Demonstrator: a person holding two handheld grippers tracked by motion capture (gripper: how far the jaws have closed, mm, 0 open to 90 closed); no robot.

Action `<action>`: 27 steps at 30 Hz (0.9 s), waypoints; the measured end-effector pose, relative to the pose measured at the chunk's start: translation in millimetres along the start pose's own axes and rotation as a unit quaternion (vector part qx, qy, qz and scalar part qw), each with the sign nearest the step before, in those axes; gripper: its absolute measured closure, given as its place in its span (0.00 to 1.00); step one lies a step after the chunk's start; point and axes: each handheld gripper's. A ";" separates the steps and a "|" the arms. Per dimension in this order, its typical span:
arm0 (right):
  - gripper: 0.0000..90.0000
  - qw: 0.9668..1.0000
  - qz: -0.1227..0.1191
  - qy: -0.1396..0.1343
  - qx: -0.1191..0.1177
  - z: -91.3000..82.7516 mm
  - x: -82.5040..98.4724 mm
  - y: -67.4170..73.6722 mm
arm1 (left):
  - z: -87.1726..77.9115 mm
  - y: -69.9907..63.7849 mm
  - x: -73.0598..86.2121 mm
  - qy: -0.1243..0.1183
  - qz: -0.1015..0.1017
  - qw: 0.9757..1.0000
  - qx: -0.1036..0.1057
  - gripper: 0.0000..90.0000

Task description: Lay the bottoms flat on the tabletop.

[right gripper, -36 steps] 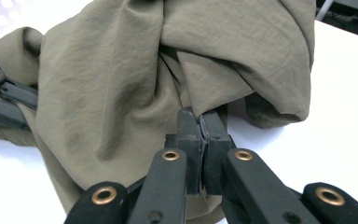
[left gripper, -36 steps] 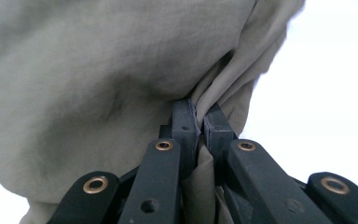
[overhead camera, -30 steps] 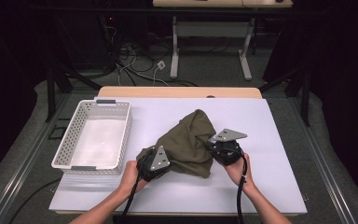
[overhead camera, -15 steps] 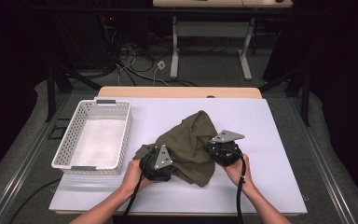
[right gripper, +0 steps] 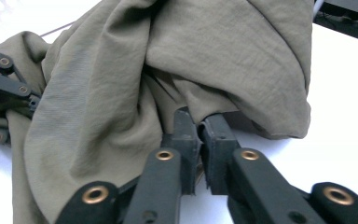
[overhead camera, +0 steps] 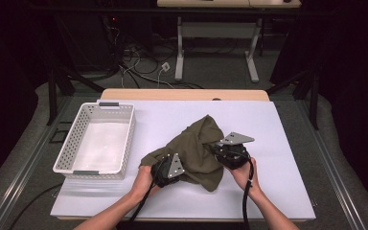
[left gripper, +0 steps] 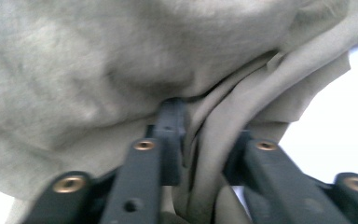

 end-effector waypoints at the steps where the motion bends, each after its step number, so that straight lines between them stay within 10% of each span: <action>1: 0.97 1.000 0.000 0.000 0.000 -0.3 0.0 0.2 | -0.7 0.4 0.0 -0.002 0.000 1.000 0.000 0.92; 13: 0.99 0.999 -0.020 -0.018 0.020 -21.2 -7.2 0.8 | -40.3 10.5 -10.4 -0.089 -0.043 0.995 0.004 0.96; 18: 0.88 1.000 0.007 0.006 0.002 -9.1 0.1 -4.0 | -34.0 22.0 -8.6 -0.086 -0.067 0.994 -0.011 0.95; 27: 0.68 0.999 0.012 0.038 -0.021 10.5 5.8 2.2 | -32.2 20.0 -7.6 -0.065 -0.053 0.996 -0.025 0.41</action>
Point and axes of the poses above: each handheld gripper's, and its own axes: z roughly forward along the jaws, x roughly out of its underside, y roughly to its left, and after that the axes turned 13 degrees about -z, right-handed
